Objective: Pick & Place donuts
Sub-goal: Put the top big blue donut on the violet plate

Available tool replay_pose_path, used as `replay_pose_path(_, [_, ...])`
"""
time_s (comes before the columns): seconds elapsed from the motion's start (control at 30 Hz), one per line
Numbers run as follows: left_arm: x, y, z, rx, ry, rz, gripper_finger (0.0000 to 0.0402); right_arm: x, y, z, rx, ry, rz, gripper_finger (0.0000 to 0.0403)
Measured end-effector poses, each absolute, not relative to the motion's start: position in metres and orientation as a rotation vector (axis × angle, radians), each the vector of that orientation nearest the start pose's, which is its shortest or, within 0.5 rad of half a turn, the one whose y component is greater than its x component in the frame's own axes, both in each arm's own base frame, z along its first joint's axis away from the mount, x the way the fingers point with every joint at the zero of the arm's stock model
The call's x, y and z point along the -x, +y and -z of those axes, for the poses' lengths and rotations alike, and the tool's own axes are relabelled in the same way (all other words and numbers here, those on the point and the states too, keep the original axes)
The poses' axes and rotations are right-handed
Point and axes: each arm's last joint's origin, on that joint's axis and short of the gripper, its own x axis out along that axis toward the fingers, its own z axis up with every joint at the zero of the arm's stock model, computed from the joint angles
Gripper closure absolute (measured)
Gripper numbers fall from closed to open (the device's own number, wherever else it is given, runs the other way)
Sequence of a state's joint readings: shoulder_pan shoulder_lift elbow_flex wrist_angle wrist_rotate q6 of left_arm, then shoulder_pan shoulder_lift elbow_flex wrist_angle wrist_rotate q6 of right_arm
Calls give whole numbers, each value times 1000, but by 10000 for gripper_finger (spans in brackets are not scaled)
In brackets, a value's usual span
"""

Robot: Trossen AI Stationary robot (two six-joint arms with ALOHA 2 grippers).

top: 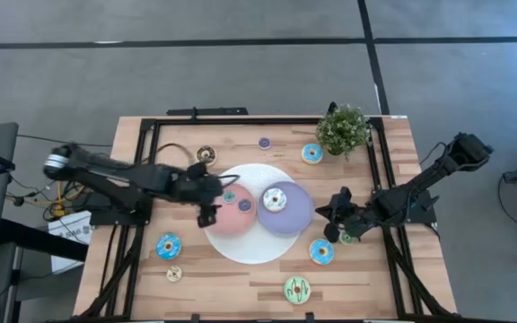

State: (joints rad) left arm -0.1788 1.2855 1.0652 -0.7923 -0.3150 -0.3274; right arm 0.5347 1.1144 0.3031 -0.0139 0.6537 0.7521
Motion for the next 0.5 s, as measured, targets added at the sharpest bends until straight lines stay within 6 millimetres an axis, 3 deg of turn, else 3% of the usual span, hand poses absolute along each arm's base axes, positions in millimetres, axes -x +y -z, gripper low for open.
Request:
replay_pose_path(0.2, [-198, -33, -240, 119, 670, -311, 127, -163, 72, -137, -267, 589, 375, 402])
replay_pose_path(0.4, [-170, -26, -202, 165, 522, -279, 127, -165, 68, -138, -274, 586, 396, 402])
replay_pose_path(0.5, [-160, -24, -193, 166, 477, -276, 127, -167, 66, -139, -293, 562, 406, 402])
